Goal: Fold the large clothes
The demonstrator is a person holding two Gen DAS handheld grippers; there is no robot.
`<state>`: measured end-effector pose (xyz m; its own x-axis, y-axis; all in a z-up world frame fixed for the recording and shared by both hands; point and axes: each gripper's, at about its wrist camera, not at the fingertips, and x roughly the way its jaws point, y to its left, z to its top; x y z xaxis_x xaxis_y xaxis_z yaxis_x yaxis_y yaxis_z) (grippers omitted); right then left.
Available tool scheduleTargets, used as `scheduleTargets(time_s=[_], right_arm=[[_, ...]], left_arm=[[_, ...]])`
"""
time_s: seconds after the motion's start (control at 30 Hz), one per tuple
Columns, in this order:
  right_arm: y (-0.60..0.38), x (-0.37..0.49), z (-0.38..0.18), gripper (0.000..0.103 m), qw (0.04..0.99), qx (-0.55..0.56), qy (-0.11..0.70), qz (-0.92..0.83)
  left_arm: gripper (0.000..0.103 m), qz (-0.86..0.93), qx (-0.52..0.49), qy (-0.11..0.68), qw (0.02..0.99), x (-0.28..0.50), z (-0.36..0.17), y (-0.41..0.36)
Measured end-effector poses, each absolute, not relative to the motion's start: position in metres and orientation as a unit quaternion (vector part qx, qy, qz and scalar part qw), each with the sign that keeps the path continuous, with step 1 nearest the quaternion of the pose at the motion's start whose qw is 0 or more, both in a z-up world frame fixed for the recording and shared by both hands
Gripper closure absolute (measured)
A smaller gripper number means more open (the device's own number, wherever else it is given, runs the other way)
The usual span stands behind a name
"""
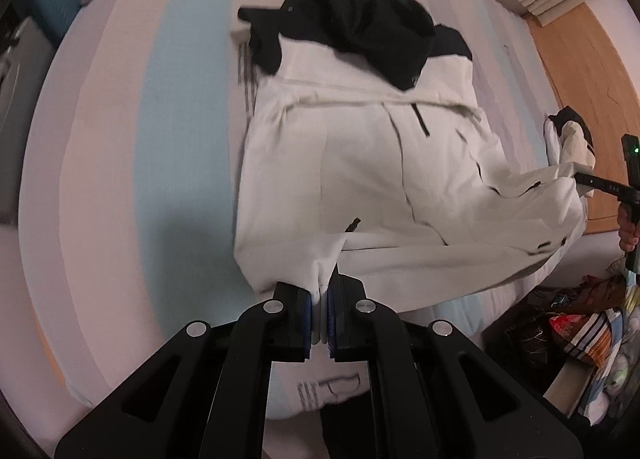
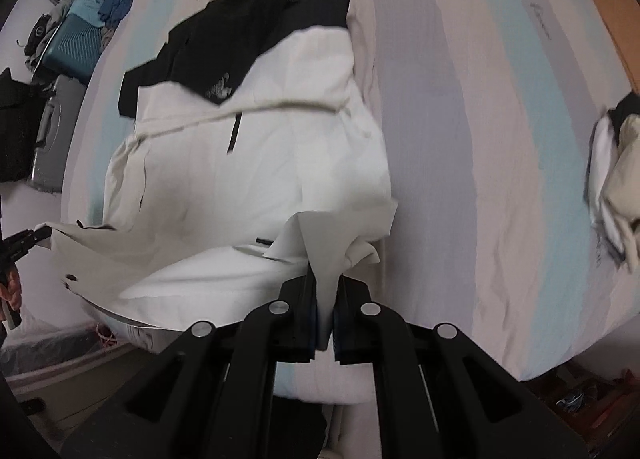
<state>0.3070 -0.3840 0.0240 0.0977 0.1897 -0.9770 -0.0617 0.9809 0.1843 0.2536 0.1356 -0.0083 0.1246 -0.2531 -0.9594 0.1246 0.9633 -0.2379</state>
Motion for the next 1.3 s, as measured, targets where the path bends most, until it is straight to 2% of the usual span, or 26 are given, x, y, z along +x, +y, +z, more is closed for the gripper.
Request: scheduleTargets(time_s=[0.2,0.57,0.97,1.3], right_arm=[[-0.381,0.351,0.034,0.100,0.752,0.058,0.653,0.070],[-0.377,0.432,0.001,0.100,0.761,0.074,0.640,0.071],[-0.374,0.519,0.031,0.100,0.791,0.082,0.601,0.083],[-0.375,0.579,0.024,0.101,0.800,0.077,0.591,0.065]], left_arm=[[0.099,-0.135,-0.040,0.642,0.754,0.303,-0.008,0.144],[0.099,-0.122,-0.012,0.627,0.769,0.380,-0.009,0.137],[0.099,-0.088,0.026,0.595,0.799,0.466,0.008,0.126],[0.099,-0.081,0.037,0.576,0.812,0.546,0.008,0.122]])
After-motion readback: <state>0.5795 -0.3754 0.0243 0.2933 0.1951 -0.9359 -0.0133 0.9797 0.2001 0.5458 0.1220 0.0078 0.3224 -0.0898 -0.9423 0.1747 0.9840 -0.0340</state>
